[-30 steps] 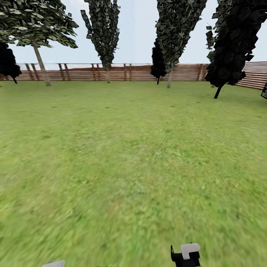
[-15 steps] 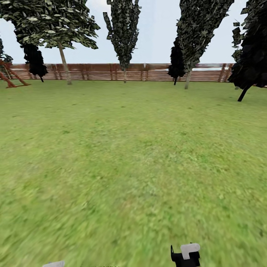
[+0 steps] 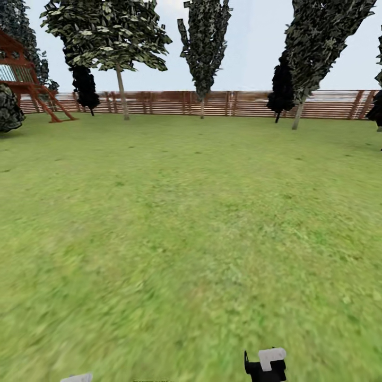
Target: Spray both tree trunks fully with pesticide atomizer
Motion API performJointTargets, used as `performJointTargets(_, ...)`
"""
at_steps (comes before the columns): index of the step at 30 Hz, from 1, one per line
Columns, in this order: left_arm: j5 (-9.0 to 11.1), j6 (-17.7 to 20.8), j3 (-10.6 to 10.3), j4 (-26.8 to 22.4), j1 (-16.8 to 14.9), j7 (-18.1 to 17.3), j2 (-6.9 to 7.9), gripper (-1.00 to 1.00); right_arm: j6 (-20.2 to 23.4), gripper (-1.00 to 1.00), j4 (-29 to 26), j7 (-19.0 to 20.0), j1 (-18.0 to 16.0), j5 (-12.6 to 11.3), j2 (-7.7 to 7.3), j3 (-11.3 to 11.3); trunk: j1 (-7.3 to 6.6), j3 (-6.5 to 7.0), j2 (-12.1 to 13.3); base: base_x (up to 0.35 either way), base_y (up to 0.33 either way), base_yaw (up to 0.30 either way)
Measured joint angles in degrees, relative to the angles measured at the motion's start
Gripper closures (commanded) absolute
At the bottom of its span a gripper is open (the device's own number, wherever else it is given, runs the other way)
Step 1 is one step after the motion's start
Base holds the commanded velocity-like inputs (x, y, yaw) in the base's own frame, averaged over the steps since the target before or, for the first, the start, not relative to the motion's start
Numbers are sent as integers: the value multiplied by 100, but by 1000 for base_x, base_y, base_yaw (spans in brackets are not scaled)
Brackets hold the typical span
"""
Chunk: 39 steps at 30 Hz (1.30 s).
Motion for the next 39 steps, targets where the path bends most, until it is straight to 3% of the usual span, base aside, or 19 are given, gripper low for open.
performJointTargets(39,-40,10,-29,-4,0,-46,-17,100,4,-100,0,7,0,0,-12,-1,0,0,0,0,0,262)
